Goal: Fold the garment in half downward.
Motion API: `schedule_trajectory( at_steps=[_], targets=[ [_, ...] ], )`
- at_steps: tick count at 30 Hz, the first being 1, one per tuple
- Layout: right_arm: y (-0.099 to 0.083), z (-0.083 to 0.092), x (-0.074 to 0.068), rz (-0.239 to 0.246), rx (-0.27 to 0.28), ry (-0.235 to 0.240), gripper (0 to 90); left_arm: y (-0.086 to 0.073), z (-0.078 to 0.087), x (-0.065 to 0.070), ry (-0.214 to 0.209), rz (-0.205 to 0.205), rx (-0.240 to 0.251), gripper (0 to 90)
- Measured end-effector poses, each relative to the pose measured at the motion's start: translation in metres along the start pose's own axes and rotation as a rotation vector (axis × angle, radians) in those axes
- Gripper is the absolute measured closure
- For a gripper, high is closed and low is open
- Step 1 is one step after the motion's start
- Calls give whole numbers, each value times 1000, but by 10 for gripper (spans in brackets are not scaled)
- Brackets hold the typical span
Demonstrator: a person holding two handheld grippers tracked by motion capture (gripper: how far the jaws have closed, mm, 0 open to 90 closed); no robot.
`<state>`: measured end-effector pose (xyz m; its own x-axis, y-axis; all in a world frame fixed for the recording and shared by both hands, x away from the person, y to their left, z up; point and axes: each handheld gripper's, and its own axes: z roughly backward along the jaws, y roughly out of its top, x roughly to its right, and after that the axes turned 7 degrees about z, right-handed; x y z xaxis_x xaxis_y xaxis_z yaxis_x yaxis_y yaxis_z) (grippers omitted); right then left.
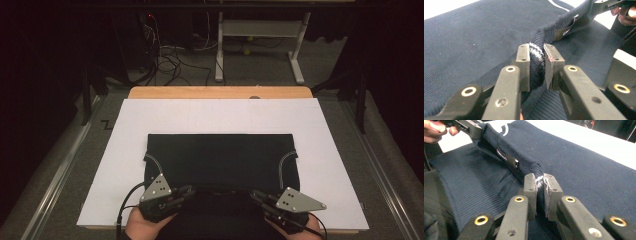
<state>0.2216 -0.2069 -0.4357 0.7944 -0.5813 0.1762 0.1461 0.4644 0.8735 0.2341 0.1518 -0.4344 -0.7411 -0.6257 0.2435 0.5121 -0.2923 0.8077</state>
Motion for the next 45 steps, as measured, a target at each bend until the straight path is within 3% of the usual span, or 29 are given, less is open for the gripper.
schedule_trajectory(
  at_steps=[4,14,17,21,27,37,39,42,45],
  targets=[
    [-3,7,-5,-4,2,12,825,-7,3,7,-6,-15,-22,725],
    [-17,8,-22,22,-93,54,824,-33,-3,15,-22,-9,-120,724],
    [-20,8,-24,17,-108,68,810,-36,-2,19,-28,-23,-127,709],
    [-23,11,-25,0,-89,97,692,-35,7,21,-40,-14,-80,587],
    [-23,14,-19,-27,-67,55,638,-34,12,13,-12,6,-47,484],
    [-29,9,1,-89,-73,-59,465,-33,11,-25,25,72,12,343],
    [-30,10,4,-98,-64,-87,421,-33,12,-32,49,80,23,313],
    [-32,11,11,-132,-48,-129,359,-33,19,-43,38,122,48,301],
    [-34,13,20,-164,-26,-172,295,-31,26,-49,63,133,70,246]
  ],
)
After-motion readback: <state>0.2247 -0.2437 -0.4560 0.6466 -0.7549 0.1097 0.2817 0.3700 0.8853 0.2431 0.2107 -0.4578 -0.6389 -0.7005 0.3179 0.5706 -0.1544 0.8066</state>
